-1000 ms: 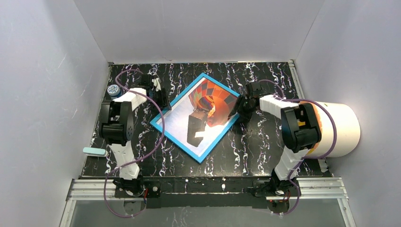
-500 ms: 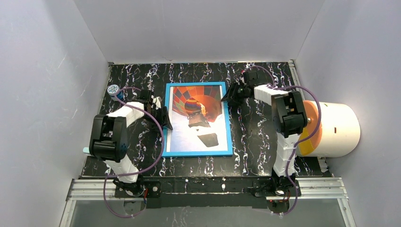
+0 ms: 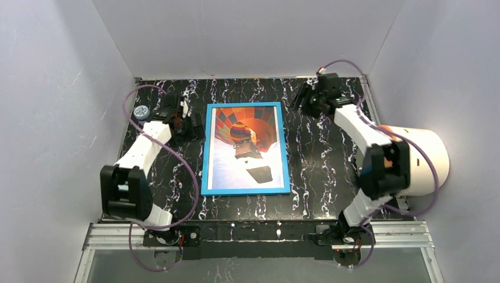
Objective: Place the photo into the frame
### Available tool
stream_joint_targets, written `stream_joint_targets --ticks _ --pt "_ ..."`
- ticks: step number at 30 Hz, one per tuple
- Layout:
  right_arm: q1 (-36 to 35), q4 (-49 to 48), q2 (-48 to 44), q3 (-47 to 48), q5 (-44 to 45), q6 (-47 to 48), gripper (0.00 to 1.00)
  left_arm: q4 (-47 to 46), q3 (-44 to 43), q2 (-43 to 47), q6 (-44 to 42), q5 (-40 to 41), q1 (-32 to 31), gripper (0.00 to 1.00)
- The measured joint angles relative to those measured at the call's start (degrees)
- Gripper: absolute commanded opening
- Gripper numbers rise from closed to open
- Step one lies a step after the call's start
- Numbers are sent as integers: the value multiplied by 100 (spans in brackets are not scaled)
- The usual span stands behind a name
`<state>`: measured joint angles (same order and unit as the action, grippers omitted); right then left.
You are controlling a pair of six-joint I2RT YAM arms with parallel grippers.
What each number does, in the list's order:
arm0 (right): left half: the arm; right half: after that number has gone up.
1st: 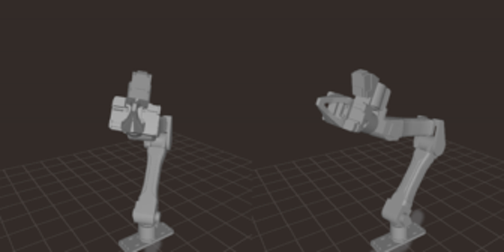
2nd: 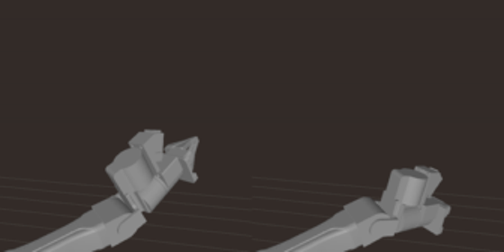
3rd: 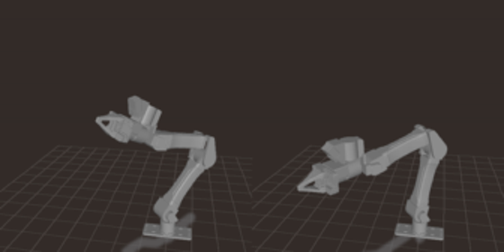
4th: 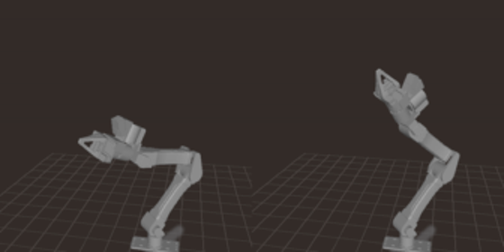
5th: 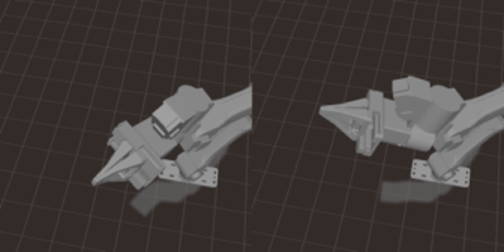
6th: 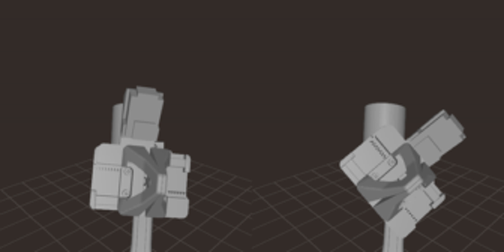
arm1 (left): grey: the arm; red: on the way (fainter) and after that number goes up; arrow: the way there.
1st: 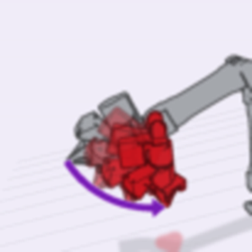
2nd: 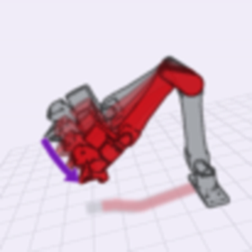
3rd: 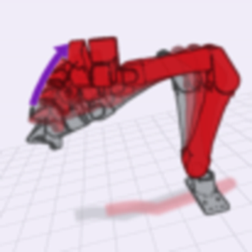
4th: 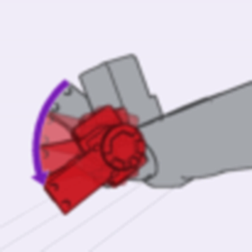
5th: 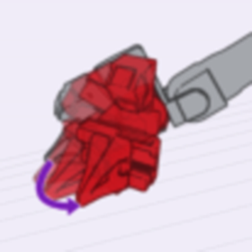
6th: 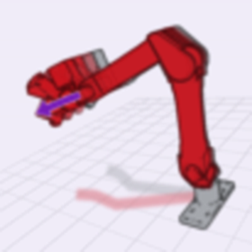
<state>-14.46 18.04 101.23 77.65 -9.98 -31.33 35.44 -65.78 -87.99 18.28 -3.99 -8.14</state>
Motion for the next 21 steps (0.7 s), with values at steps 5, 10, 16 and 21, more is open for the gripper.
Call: stream_joint_targets --ticks 5,10,16,21 --pt "0 7 -1696 -306 481 188 98 173 -321 896 -33 146 4 98" --pt "9 455 -2629 -245 861 332 99 256 -874 1366 -33 264 4 98" --pt "9 1375 -3460 -133 1596 531 99 192 -1019 2079 136 566 4 98" --pt "9 1751 -4640 68 2345 717 99 188 -1283 2953 243 883 4 98"
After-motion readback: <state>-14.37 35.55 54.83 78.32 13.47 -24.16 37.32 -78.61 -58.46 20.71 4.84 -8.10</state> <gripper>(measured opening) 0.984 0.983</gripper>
